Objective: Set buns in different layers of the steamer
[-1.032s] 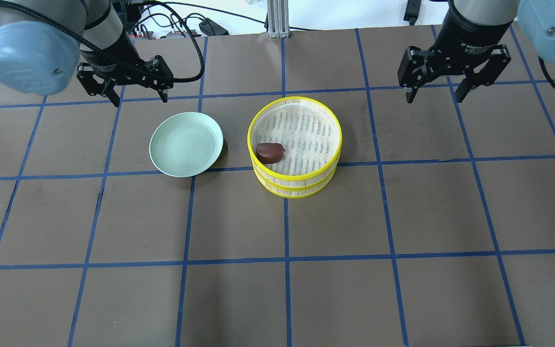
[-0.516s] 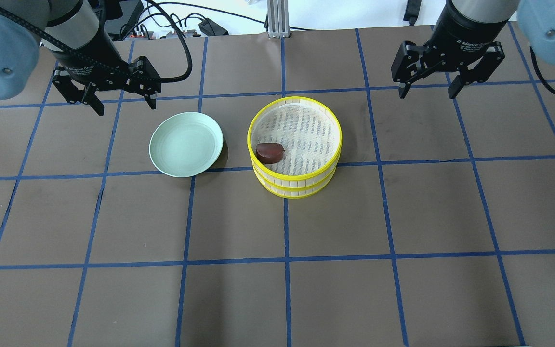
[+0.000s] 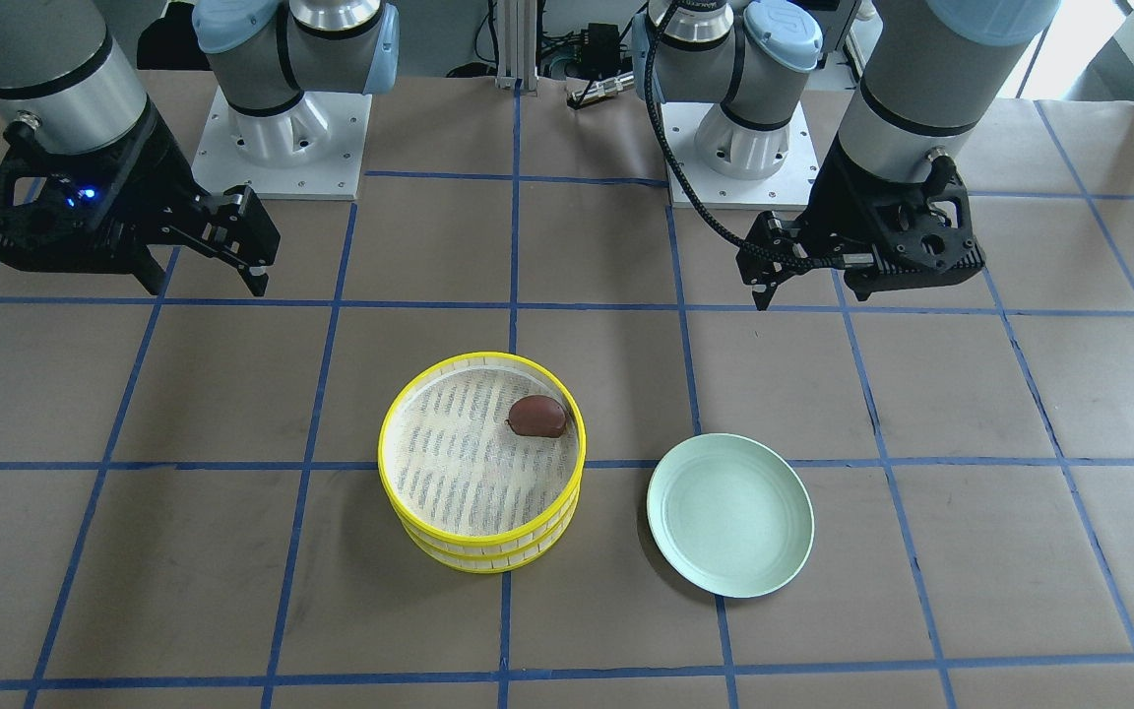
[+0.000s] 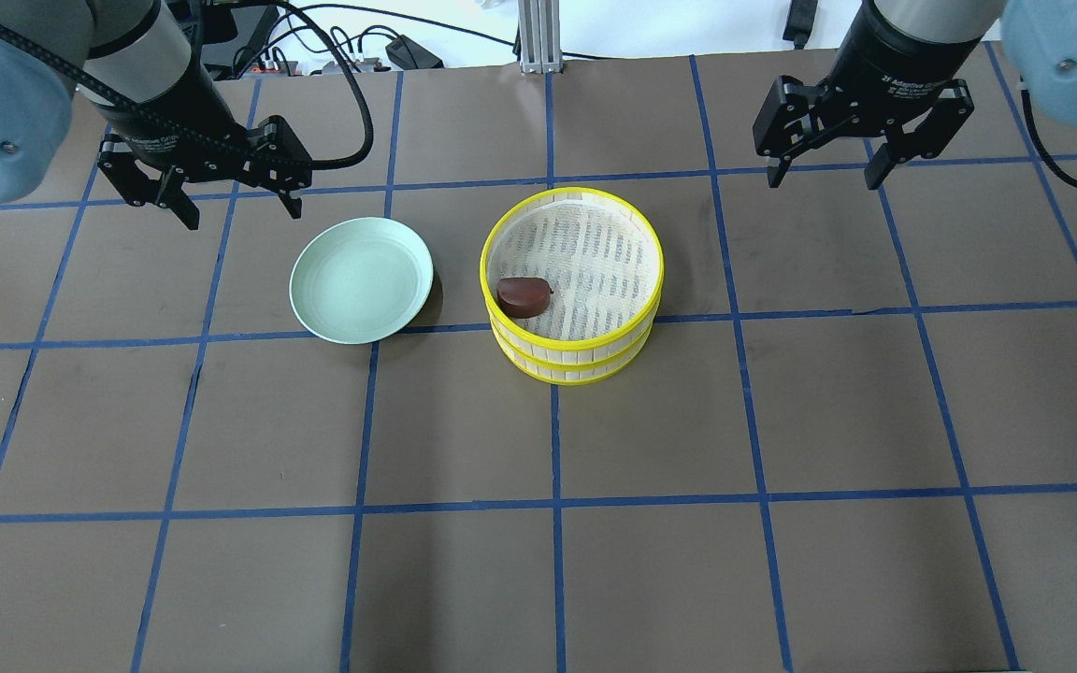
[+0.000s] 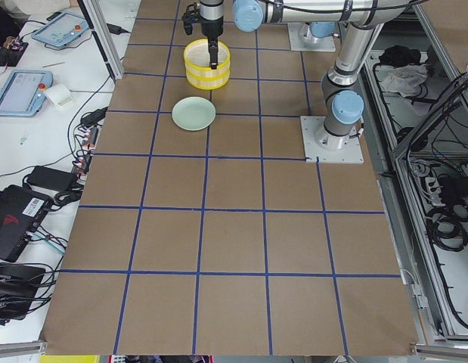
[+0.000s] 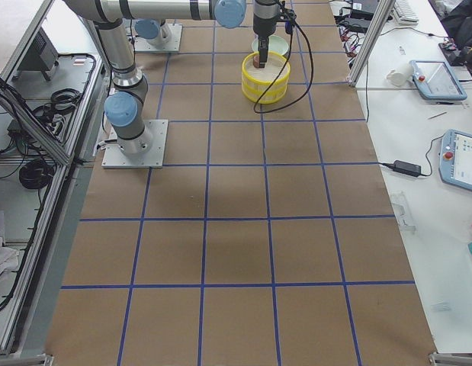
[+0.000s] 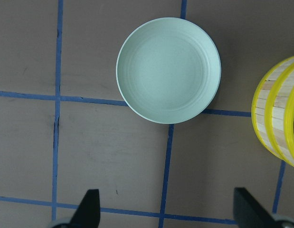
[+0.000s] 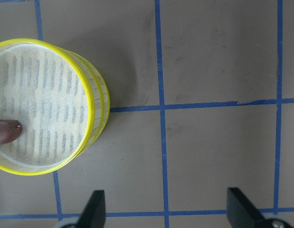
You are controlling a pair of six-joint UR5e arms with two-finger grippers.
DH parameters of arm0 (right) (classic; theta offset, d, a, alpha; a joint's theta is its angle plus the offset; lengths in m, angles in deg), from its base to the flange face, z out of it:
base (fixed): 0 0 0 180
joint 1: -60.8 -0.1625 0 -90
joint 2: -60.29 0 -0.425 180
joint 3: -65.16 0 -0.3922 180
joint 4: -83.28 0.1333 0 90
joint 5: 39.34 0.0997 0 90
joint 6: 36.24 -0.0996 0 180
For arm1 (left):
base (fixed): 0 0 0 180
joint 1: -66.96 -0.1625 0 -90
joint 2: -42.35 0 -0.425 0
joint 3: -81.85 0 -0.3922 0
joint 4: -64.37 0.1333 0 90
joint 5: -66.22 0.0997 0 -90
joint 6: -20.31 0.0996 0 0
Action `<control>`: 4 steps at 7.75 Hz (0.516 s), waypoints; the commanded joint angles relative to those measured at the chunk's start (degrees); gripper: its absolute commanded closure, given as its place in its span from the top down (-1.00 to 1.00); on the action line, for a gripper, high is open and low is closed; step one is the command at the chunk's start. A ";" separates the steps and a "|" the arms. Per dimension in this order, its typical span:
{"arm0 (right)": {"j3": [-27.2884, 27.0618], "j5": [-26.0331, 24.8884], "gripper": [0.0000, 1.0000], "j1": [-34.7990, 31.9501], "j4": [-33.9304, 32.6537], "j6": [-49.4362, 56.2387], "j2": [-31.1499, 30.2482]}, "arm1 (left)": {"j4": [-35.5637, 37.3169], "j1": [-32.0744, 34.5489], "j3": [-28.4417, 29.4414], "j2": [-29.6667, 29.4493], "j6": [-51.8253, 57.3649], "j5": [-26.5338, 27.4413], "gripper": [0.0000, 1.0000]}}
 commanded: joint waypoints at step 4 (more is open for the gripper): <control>0.00 -0.11 0.82 0.06 -0.26 0.09 0.09 | -0.09 0.32 -0.13 0.22 0.01 0.31 1.00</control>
